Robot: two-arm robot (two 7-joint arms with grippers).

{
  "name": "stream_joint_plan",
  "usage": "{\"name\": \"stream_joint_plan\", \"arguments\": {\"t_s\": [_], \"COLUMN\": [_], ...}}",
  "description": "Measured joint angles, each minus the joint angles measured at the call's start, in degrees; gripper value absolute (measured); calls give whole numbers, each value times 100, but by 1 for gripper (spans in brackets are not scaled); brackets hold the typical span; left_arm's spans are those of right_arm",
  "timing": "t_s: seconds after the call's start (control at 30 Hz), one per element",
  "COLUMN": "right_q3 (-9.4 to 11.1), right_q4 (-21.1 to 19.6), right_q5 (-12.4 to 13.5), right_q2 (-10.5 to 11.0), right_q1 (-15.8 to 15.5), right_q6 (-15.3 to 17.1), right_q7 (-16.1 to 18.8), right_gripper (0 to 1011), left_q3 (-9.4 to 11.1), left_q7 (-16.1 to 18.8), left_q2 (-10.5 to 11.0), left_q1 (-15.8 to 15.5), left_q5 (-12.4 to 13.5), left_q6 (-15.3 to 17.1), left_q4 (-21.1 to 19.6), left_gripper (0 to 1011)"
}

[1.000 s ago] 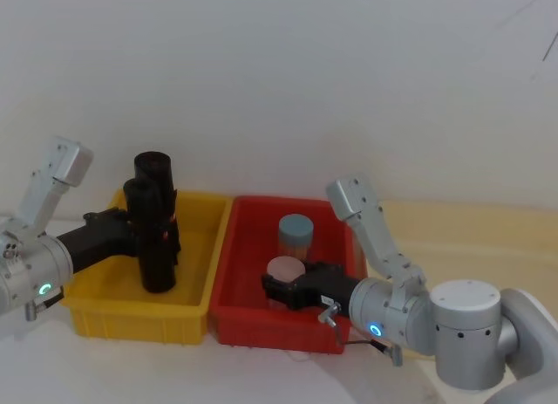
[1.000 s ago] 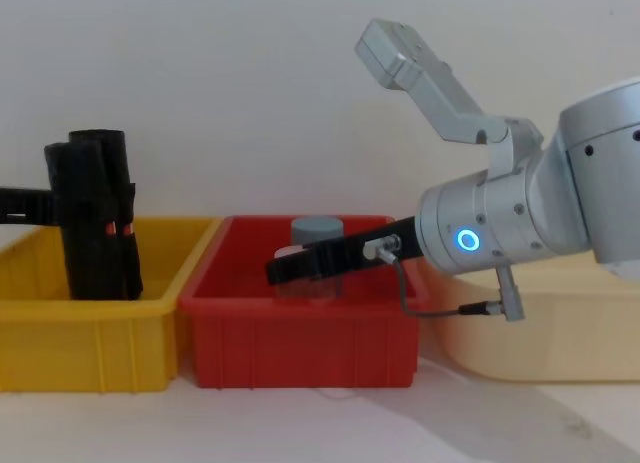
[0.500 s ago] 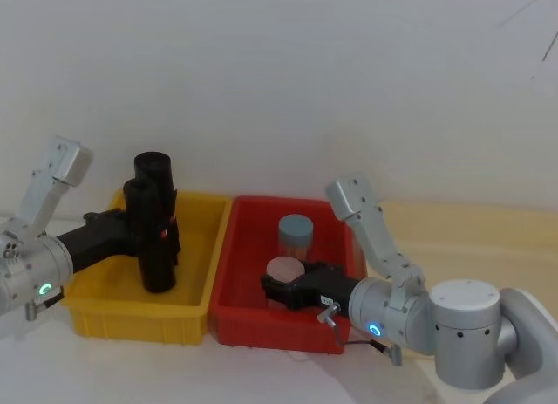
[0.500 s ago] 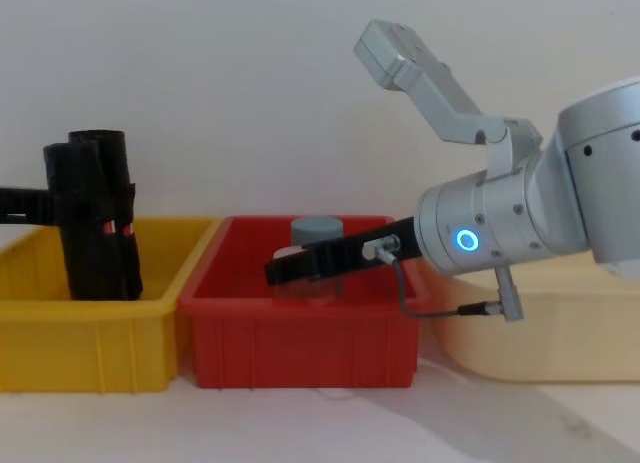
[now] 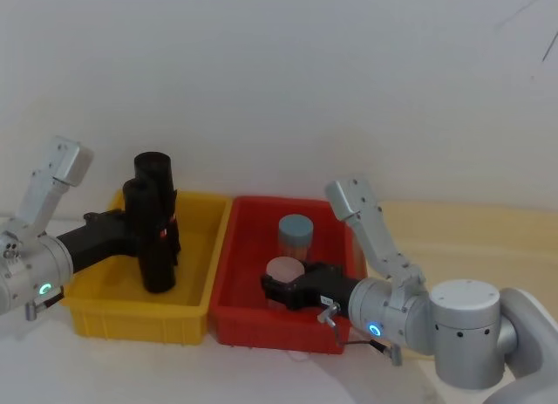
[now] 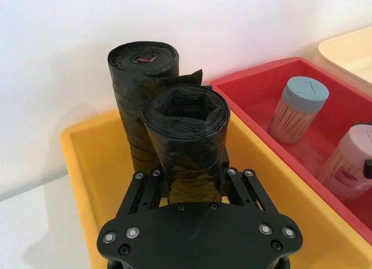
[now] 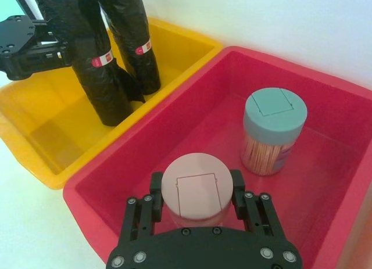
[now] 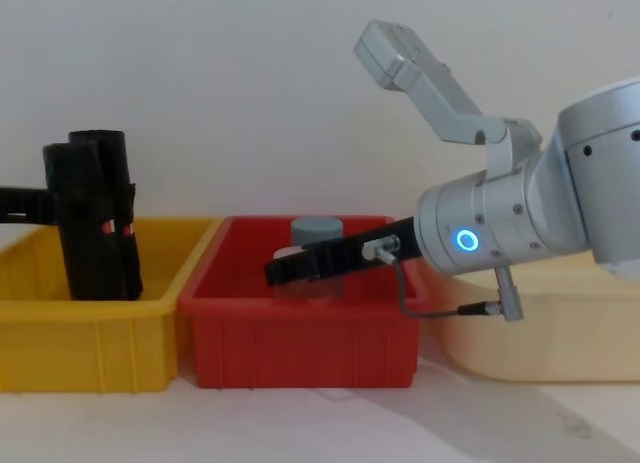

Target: Pick up the garbage bag with the one hand and transfer it to the other hand.

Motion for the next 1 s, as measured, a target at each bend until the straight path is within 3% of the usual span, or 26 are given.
{"name": "stream_joint_plan", "arguments": {"t_s": [0.47,0.7,1.0], "right_q3": [92,172,327], "right_q4": [-498,-910,-1489], "right_q5": [45,26,-143], "right_q2": [114,235,459], "right_q1": [-25,-17,9], "right_q6": [-141,-234,-271], "right_q7": [-10,-96,-284], "right_gripper": [665,665,665], "left_q3": [14,32,161], "left_q7": [-141,-337,-774], "left_q2": [6,-23,-175], "left_q1": [-262,-552,-1154], "left_q5": [146,167,142], "left_q6": [-266,-464,-750], "left_q4": [-122,-188,-56], "left_gripper": [424,424,424]}}
